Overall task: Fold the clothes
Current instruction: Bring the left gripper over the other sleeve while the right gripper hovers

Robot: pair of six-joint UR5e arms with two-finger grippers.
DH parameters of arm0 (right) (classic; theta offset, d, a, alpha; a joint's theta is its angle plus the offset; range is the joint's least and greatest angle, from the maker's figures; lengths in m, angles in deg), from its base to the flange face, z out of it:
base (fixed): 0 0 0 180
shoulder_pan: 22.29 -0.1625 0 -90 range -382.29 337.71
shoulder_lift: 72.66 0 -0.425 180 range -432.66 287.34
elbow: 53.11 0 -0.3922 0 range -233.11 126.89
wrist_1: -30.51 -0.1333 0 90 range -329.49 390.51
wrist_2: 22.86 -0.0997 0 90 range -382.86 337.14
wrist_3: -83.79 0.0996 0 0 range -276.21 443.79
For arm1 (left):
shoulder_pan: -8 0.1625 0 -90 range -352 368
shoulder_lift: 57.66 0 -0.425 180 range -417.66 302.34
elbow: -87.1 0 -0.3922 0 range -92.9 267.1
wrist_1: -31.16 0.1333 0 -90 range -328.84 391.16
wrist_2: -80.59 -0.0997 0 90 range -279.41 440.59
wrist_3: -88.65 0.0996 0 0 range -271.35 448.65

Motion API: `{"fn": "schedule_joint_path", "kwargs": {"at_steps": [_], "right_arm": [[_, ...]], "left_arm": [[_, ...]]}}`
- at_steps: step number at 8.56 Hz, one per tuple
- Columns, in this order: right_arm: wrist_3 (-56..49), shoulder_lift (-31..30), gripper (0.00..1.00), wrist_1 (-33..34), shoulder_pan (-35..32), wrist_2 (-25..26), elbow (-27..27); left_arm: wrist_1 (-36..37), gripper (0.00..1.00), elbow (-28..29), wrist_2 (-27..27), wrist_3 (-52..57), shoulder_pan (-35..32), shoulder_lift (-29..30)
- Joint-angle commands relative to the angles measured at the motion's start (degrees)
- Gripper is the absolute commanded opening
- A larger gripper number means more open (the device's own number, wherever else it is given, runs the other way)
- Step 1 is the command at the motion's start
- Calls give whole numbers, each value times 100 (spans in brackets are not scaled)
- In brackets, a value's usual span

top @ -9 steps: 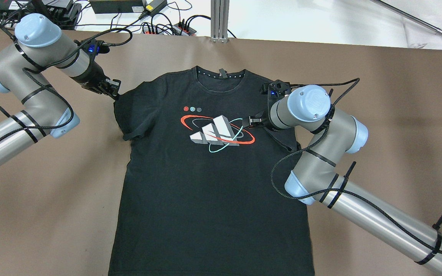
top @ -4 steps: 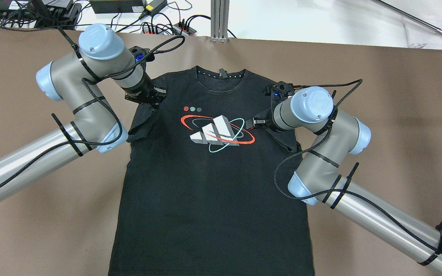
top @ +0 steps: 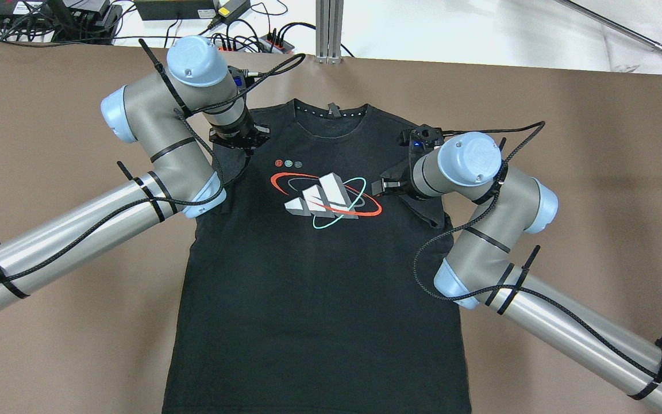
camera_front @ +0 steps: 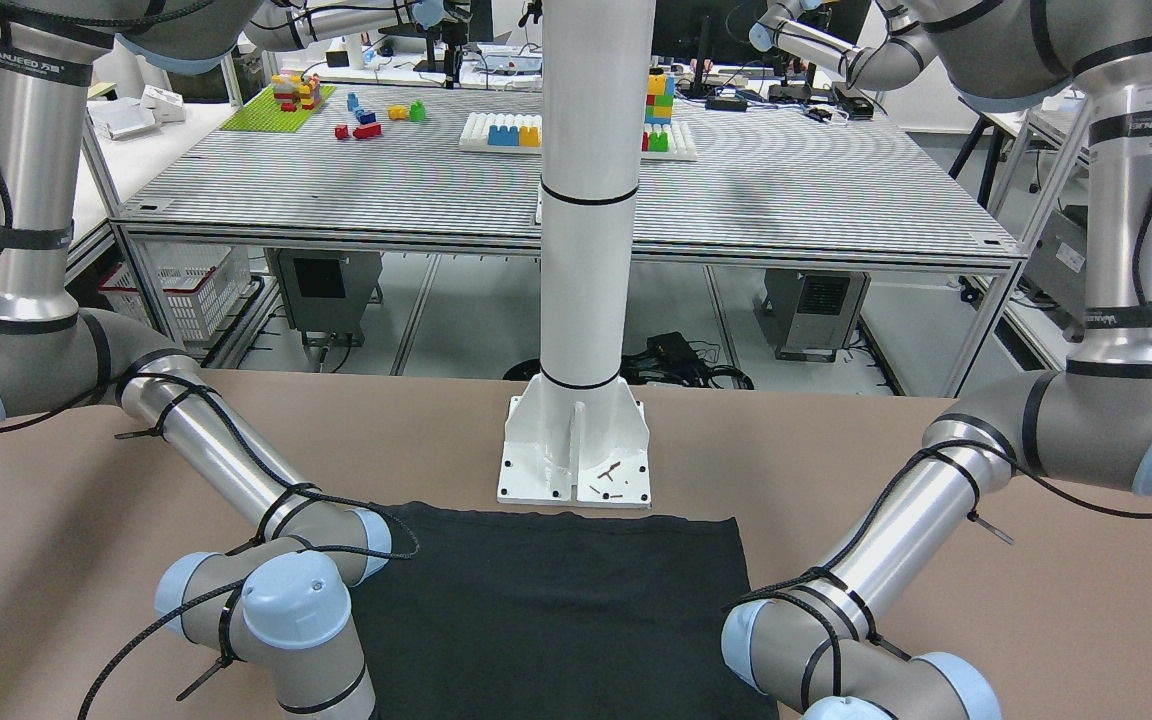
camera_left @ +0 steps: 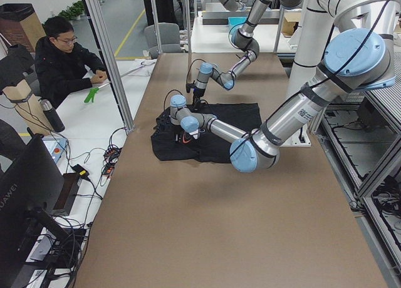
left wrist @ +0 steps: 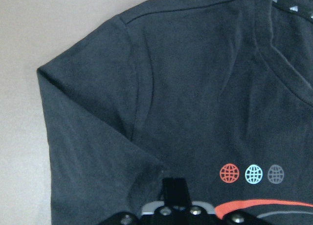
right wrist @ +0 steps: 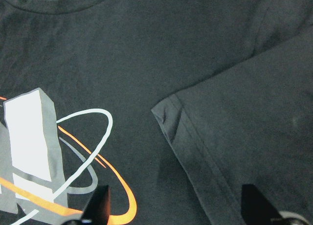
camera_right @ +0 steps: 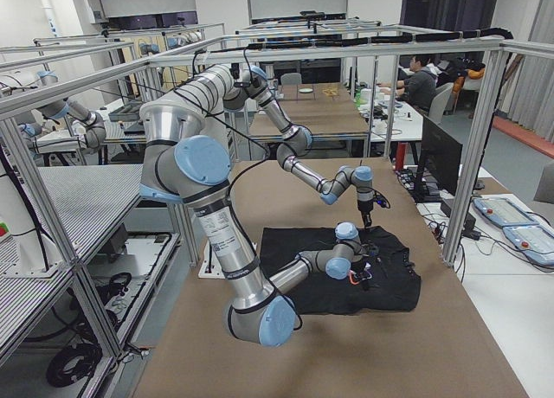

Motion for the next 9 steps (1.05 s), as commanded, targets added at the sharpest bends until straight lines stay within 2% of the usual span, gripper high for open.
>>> {"fn": "schedule_joint_path", "kwargs": {"at_steps": [1,4,5,6,7,8,9], "right_arm": [[-4,-4,95,-4,0,9,5],[5,-4,95,-4,9,167,5],[5,-13,95,-4,9,202,14],[5,-13,95,-4,9,202,14],[5,-39,95,-4,9,202,14],[5,-40,95,-4,9,202,14],[13,-40,95,-4,17,202,14]], "left_arm": [[-93,0,-1,-61,-78,137,-64],[-94,2,-176,-61,-297,233,-99],[-76,14,-177,-96,-298,243,-108],[-76,71,-177,-236,-498,260,-108],[-76,94,-177,-368,-561,260,-108],[-76,94,-195,-404,-561,251,-117],[-50,94,-447,-413,-561,243,-291]]}}
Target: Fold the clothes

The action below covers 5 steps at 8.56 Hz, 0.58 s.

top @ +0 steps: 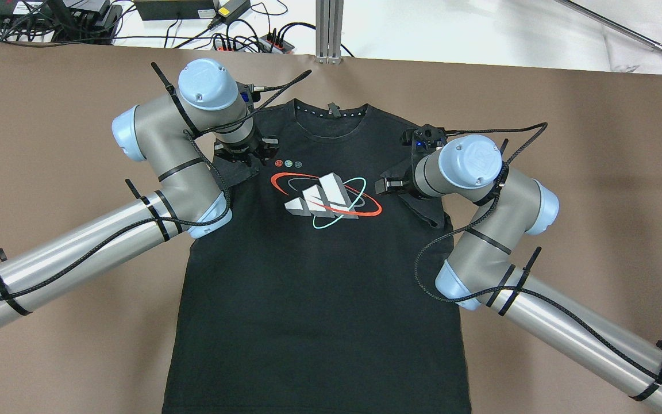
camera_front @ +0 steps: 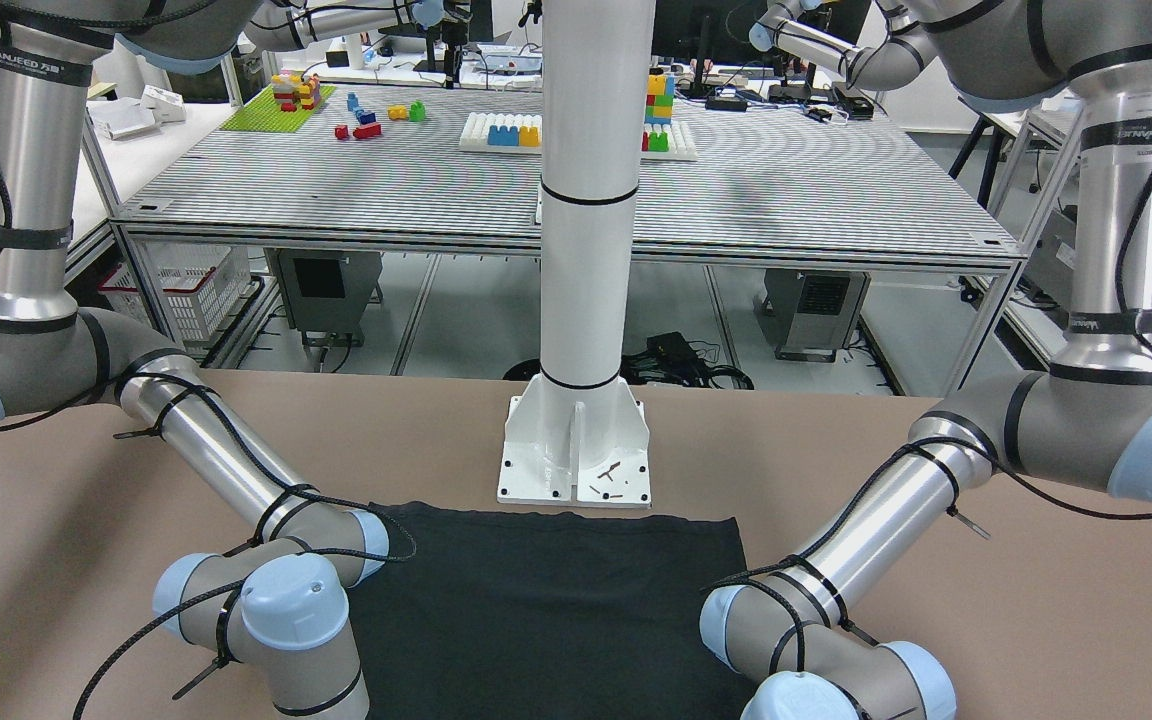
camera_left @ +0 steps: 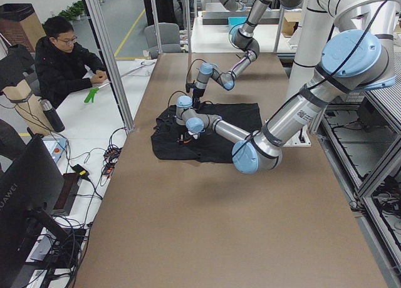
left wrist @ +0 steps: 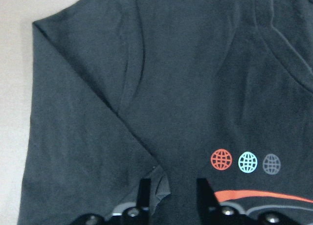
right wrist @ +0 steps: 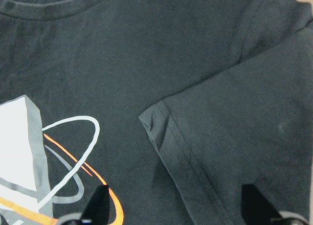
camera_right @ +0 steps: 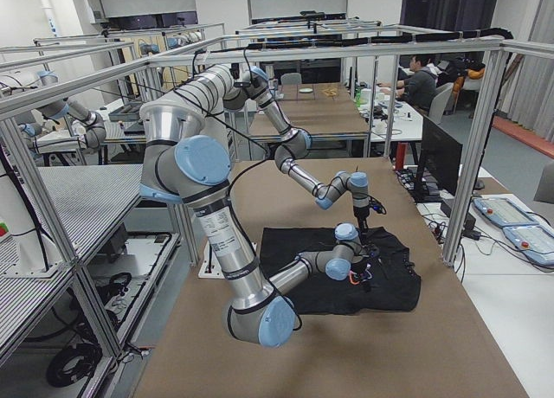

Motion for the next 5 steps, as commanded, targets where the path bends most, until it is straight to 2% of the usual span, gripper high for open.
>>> {"fn": "schedule_joint_path", "kwargs": {"at_steps": [1,2,3,4,5], "right_arm": [[9,-7,95,0,8,12,0],[9,-16,95,0,8,12,0],[9,-16,95,0,17,29,0],[9,-16,95,0,43,116,0],[9,-24,95,-9,70,126,0]], "left_arm": [[25,94,-959,-75,-36,-1,-782],[51,94,-1697,-66,-44,0,-1336],[52,94,-2183,-75,-53,34,-1768],[52,94,-2362,-205,-88,235,-1964],[60,94,-2329,-433,-175,437,-1905]]}}
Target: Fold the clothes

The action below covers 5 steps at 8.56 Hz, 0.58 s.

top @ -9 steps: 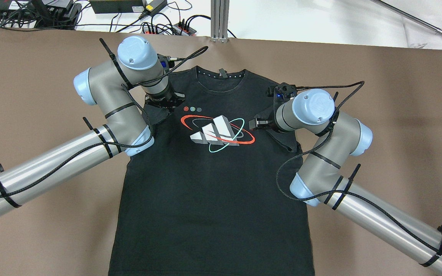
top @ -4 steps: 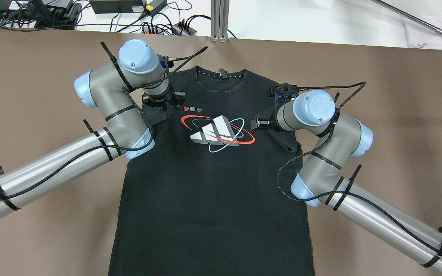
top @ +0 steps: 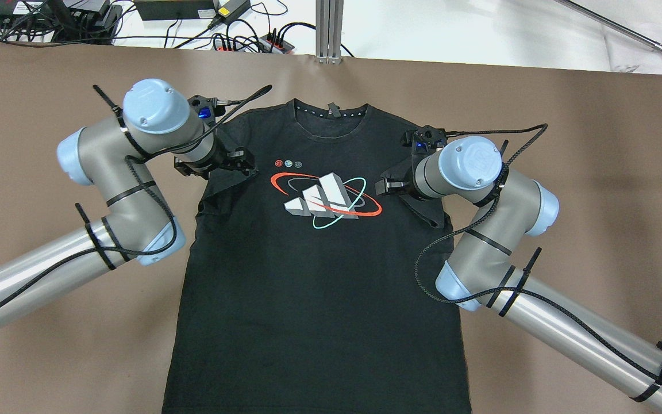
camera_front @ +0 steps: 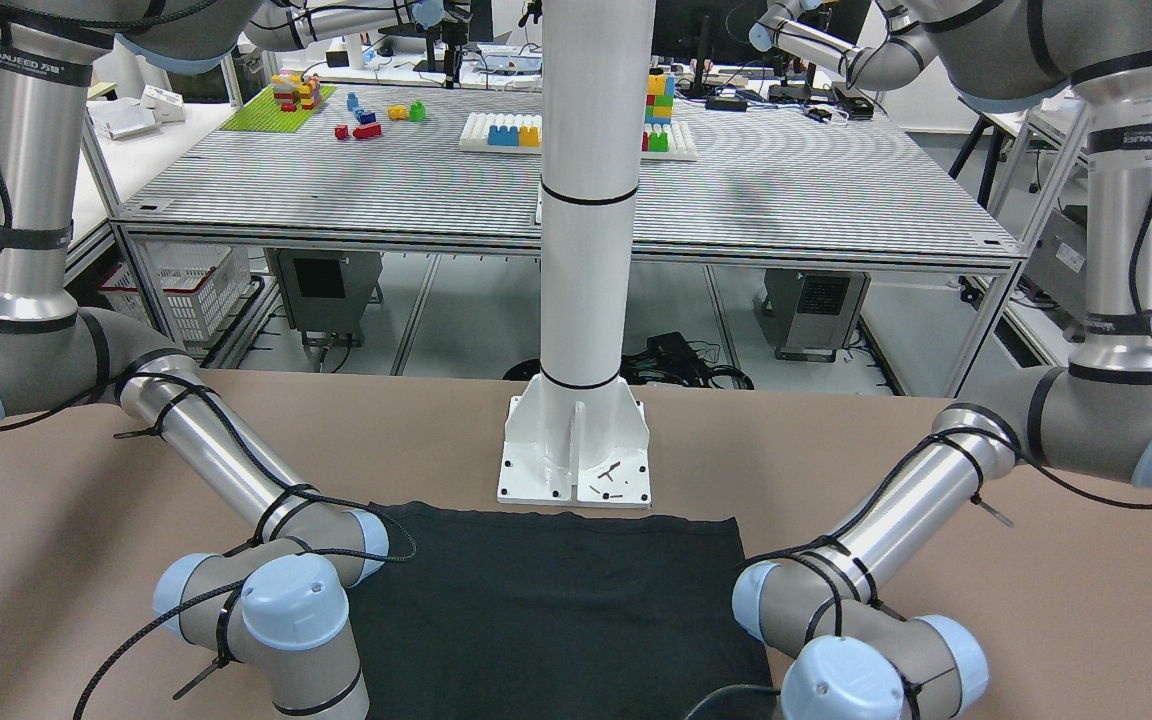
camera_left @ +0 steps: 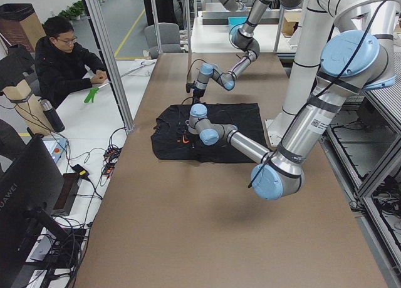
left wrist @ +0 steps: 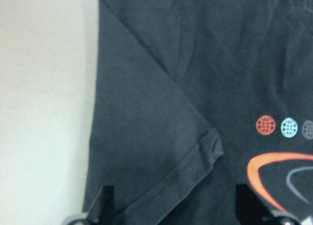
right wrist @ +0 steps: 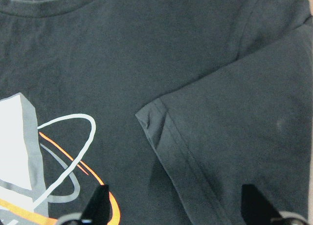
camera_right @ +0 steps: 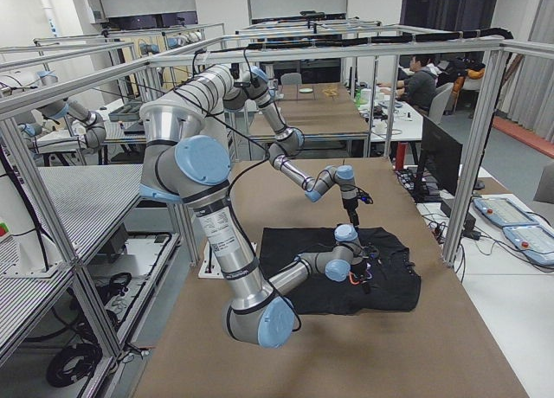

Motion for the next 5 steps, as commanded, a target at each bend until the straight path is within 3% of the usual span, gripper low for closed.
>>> {"fn": "schedule_joint_path", "kwargs": {"at_steps": [1,5], "right_arm": [[0,-27,95,0,50,62,0],[0,-124,95,-53,68,62,-9]], "left_arm": [[13,94,-297,-281,-114,328,-219],[13,94,-280,-272,60,161,-140]]}}
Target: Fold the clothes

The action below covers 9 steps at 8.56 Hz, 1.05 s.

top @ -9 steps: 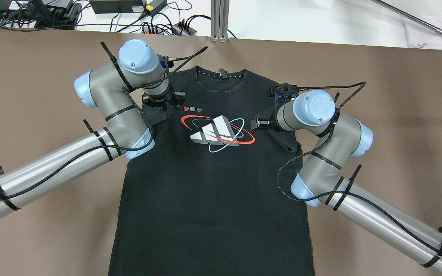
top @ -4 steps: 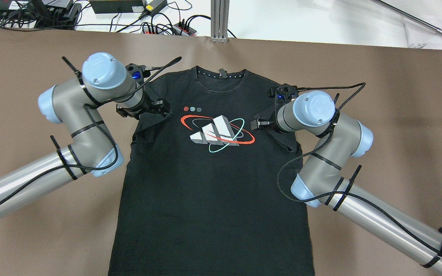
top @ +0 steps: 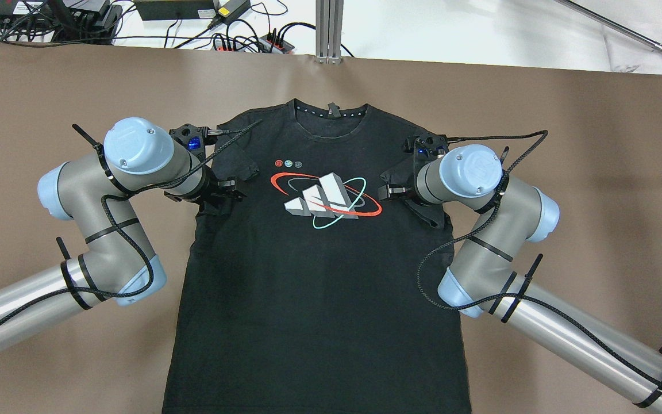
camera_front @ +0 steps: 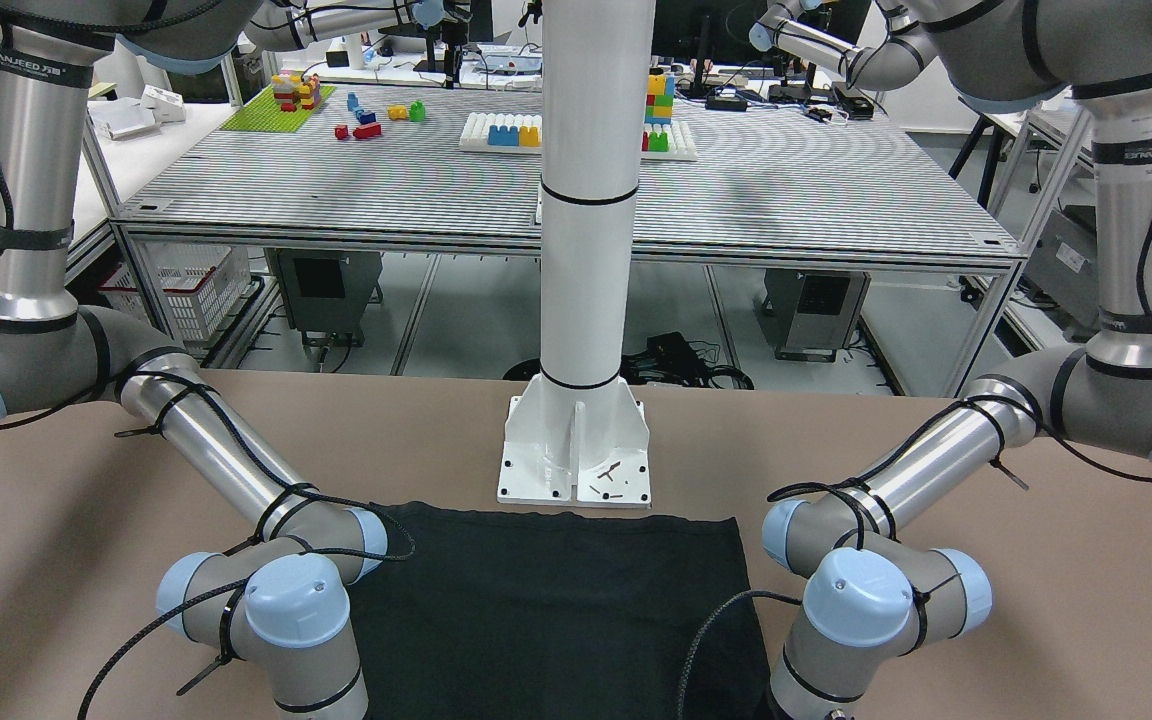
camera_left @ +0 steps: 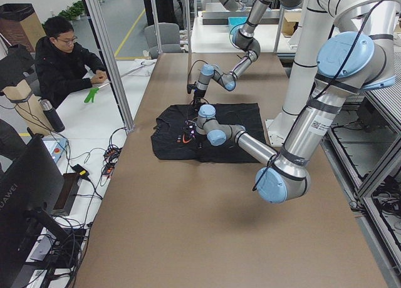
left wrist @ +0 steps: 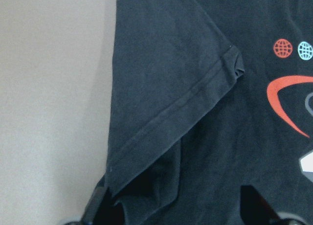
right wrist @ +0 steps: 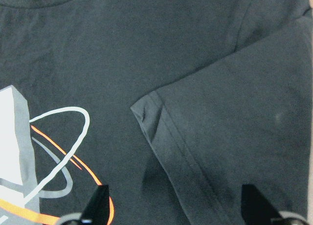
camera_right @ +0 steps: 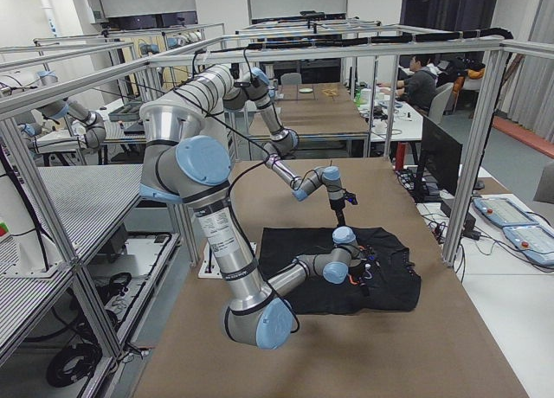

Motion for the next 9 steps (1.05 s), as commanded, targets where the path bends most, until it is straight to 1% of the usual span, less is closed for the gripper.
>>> {"fn": "schedule_joint_path", "kwargs": {"at_steps": [1,2,3,4,7,8,9], "right_arm": [[0,-29,95,-17,73,1,-1],[0,-20,95,-26,170,1,-1],[9,-28,95,-35,171,1,-1],[17,-46,95,-44,188,1,-1],[44,-99,95,-201,250,1,-10],[18,-99,95,-211,250,1,-36],[0,-108,95,-220,250,-8,-62]], "left_arm": [[-3,94,39,-52,131,-74,14],[-3,94,169,-52,140,-74,118],[-3,94,458,-61,122,-74,406],[-3,94,635,-69,122,-82,566],[-30,94,628,-157,61,-48,506],[-30,94,575,-366,26,14,480],[-30,94,566,-403,-44,127,445]]}}
